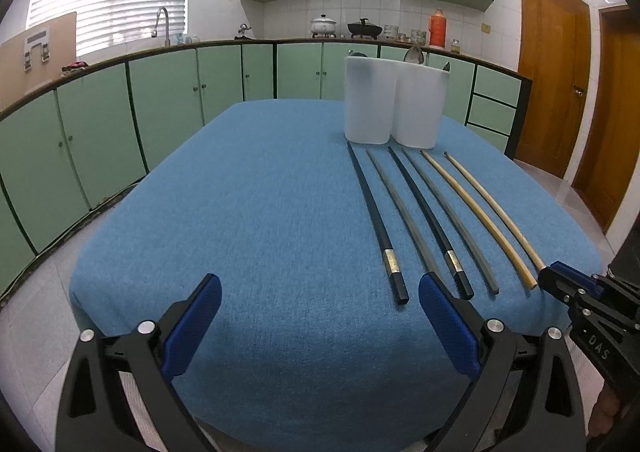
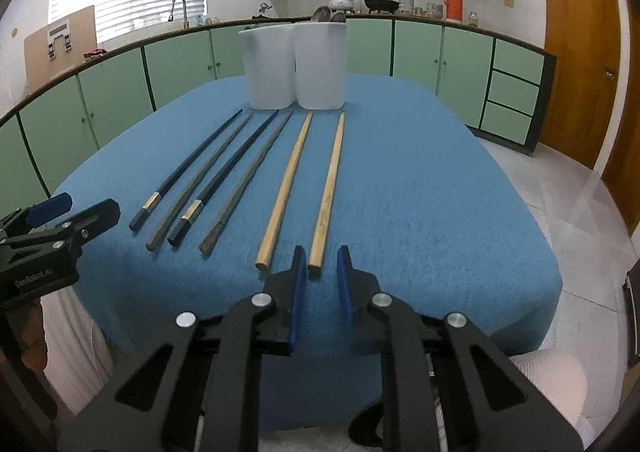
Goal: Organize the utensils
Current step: 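Close the right tool on the wooden chopstick while the left tool moves to a black gold-banded chopstick, then close the left tool on the black gold-banded chopstick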
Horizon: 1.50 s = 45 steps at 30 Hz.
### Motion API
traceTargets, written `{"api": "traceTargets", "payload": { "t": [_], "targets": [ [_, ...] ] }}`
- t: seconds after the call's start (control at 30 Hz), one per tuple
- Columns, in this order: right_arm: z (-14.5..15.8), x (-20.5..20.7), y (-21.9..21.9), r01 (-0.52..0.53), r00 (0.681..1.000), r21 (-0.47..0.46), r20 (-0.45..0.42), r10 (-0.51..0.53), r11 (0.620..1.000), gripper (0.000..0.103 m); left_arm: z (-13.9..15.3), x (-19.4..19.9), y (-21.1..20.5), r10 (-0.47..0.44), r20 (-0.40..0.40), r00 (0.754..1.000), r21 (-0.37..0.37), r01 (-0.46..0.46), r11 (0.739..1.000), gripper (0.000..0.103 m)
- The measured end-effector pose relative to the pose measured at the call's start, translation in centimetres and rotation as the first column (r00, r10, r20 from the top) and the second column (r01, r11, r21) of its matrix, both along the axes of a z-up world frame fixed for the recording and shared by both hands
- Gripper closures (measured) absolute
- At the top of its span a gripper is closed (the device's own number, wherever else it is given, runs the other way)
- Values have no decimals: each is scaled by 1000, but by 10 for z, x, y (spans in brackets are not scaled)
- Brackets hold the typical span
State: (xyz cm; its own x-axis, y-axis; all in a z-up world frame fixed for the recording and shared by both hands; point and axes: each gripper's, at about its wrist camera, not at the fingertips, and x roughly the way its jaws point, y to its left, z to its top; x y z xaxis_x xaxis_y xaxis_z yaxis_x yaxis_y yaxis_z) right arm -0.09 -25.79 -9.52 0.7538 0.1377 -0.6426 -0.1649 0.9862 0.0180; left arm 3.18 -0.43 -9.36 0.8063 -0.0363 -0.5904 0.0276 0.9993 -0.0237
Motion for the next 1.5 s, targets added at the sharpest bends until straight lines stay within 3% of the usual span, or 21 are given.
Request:
{"api": "traceTargets", "payload": {
  "t": [0.23,0.43,0.93,1.03,1.2,1.3,1.5],
  "targets": [
    [-1,4,0,6,1000,-7,-2,-6,1000,89,-2,0,0,-3,-5,1000,3,3,1000,6],
    [-2,3,8,-1,1000,-59,4,1,998,96,-5,2,0,-10,-22,1000,-3,10,1000,7],
    [-2,6,3,2,1000,-30,0,-2,1000,96,-9,13,-21,-63,-60,996,11,64,998,43],
    [-2,6,2,1,1000,-23,0,-1,1000,96,-9,11,-26,-76,-68,995,3,76,997,52],
    [-3,5,1,0,1000,-15,0,0,1000,96,-8,11,-35,-89,-83,993,-14,88,996,84],
    [-3,6,1,2,1000,-10,-2,-3,1000,95,-8,12,-36,-93,-91,991,-28,91,995,94],
    [-4,4,0,9,1000,-11,8,-9,1000,95,-9,11,-40,-87,-95,992,-30,84,996,95]
  ]
}}
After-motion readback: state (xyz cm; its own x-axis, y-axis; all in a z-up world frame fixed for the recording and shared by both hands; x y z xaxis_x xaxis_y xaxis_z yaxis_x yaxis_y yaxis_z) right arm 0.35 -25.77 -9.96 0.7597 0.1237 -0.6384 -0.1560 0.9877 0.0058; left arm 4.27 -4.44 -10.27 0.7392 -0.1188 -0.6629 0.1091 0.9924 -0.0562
